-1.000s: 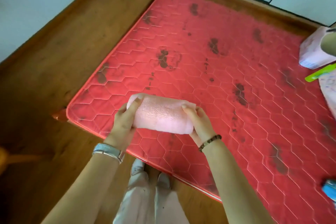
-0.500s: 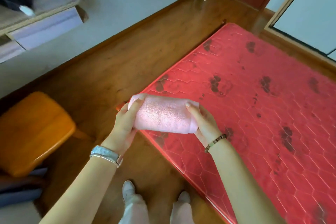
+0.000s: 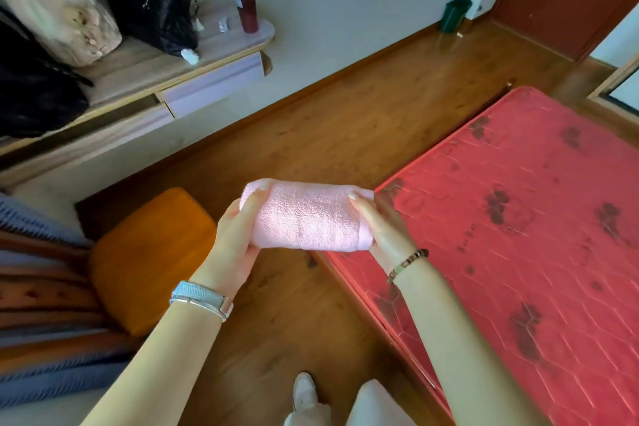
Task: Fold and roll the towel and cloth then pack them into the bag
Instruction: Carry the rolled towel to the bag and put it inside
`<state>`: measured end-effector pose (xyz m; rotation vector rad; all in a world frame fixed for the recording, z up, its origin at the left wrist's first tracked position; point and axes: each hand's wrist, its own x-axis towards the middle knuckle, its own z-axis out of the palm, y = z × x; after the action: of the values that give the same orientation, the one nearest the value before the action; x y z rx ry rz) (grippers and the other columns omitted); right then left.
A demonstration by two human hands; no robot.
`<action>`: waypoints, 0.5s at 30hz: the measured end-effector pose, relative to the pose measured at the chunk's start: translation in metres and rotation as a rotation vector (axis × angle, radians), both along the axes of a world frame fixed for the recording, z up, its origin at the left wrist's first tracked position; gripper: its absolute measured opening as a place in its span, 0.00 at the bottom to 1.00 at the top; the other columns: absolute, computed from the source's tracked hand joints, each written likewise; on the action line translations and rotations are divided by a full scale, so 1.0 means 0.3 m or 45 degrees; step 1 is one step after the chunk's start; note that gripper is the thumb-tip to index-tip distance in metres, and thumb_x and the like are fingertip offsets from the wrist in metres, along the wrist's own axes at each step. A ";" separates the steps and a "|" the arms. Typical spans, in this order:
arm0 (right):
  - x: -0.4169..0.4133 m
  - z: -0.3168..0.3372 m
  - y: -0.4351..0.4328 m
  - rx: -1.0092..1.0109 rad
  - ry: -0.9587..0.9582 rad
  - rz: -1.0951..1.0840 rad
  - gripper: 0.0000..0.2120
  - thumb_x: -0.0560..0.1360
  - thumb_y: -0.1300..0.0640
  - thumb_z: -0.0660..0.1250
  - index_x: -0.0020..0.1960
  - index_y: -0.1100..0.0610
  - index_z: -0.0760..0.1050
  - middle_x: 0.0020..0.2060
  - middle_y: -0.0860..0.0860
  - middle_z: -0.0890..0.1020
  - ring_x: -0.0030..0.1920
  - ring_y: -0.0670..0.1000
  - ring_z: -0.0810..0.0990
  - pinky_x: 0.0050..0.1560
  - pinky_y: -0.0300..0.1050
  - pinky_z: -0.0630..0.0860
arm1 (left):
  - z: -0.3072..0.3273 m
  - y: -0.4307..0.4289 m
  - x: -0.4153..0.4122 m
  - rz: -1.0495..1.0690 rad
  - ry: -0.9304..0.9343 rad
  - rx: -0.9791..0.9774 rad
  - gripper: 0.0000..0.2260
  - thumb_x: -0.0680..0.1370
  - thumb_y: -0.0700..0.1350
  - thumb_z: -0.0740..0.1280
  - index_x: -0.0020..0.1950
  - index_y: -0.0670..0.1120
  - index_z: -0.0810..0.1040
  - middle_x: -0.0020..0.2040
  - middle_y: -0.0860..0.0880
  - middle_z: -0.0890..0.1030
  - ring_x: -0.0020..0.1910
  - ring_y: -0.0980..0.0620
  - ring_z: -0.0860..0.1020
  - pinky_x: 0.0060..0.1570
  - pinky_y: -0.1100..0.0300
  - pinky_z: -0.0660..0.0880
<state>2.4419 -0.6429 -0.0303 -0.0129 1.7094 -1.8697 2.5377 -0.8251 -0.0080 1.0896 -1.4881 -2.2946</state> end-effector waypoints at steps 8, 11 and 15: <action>-0.092 0.023 -0.158 0.010 -0.039 0.022 0.14 0.75 0.50 0.70 0.59 0.53 0.79 0.59 0.50 0.82 0.62 0.51 0.79 0.66 0.55 0.74 | 0.001 -0.145 -0.071 0.021 0.021 0.062 0.03 0.81 0.48 0.64 0.48 0.51 0.74 0.46 0.53 0.78 0.43 0.57 0.77 0.38 0.65 0.75; -0.158 0.016 -0.201 0.010 -0.043 0.029 0.11 0.75 0.49 0.71 0.56 0.50 0.80 0.59 0.50 0.82 0.62 0.51 0.79 0.66 0.55 0.74 | -0.010 -0.197 -0.128 -0.007 -0.022 0.009 0.07 0.79 0.54 0.66 0.55 0.54 0.74 0.56 0.51 0.79 0.53 0.54 0.78 0.51 0.59 0.75; -0.293 -0.006 -0.277 -0.016 -0.070 0.016 0.17 0.70 0.45 0.75 0.56 0.50 0.81 0.59 0.49 0.82 0.63 0.51 0.79 0.67 0.55 0.73 | -0.033 -0.273 -0.250 -0.009 -0.095 -0.034 0.17 0.77 0.58 0.67 0.63 0.54 0.71 0.61 0.52 0.76 0.60 0.50 0.75 0.65 0.51 0.73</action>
<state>2.3540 -0.7259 -0.0321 0.0226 1.6571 -1.8543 2.4625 -0.9070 -0.0178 1.1763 -1.5480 -2.2551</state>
